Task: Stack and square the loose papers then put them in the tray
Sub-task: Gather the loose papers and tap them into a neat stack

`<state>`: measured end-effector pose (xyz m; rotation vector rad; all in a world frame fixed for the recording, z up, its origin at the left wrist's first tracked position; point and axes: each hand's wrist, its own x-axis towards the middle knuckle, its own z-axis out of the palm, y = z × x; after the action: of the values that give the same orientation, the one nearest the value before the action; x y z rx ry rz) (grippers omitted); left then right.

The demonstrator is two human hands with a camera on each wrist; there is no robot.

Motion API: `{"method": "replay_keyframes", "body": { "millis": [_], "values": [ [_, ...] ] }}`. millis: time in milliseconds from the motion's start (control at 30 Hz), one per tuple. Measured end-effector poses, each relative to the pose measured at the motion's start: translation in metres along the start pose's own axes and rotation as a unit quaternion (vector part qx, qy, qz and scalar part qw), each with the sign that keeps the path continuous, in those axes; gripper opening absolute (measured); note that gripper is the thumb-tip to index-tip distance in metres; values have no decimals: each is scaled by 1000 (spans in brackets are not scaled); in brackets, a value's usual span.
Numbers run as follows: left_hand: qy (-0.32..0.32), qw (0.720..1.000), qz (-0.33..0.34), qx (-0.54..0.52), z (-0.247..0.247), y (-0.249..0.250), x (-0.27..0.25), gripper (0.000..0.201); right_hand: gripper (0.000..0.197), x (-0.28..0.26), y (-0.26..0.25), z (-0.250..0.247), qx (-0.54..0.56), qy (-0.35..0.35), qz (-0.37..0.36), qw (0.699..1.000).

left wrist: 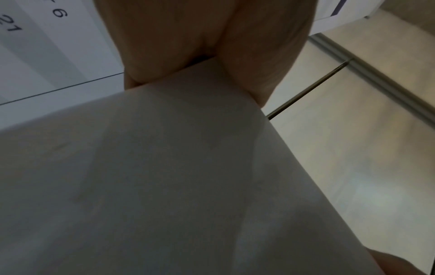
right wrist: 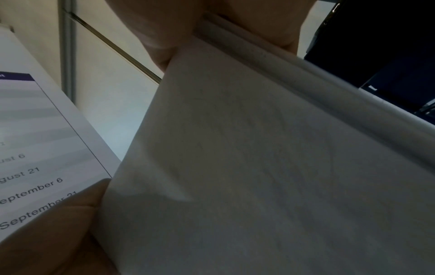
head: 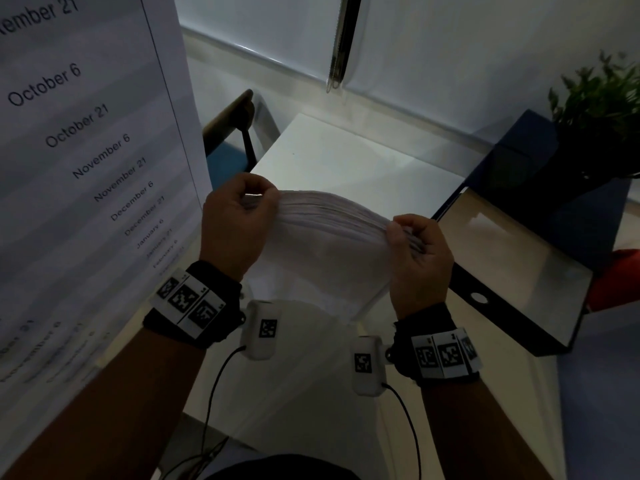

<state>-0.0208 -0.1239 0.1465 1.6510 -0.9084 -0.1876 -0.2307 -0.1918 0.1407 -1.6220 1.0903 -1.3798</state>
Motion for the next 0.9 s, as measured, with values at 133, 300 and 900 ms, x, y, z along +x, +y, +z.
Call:
{"method": "replay_keyframes", "body": {
  "millis": [133,300,900],
  "values": [
    [30,999,-33,7,-1,-8,6,10,19,0,0,1,26,8,15,1000],
    [12,995,-45,-90,0,-10,2,4,21,-1,0,1,34,13,25,999],
    [-187,960,-22,-208,-11,-51,-10,100,97,-5,21,-7,99,-69,75,990]
  ]
}}
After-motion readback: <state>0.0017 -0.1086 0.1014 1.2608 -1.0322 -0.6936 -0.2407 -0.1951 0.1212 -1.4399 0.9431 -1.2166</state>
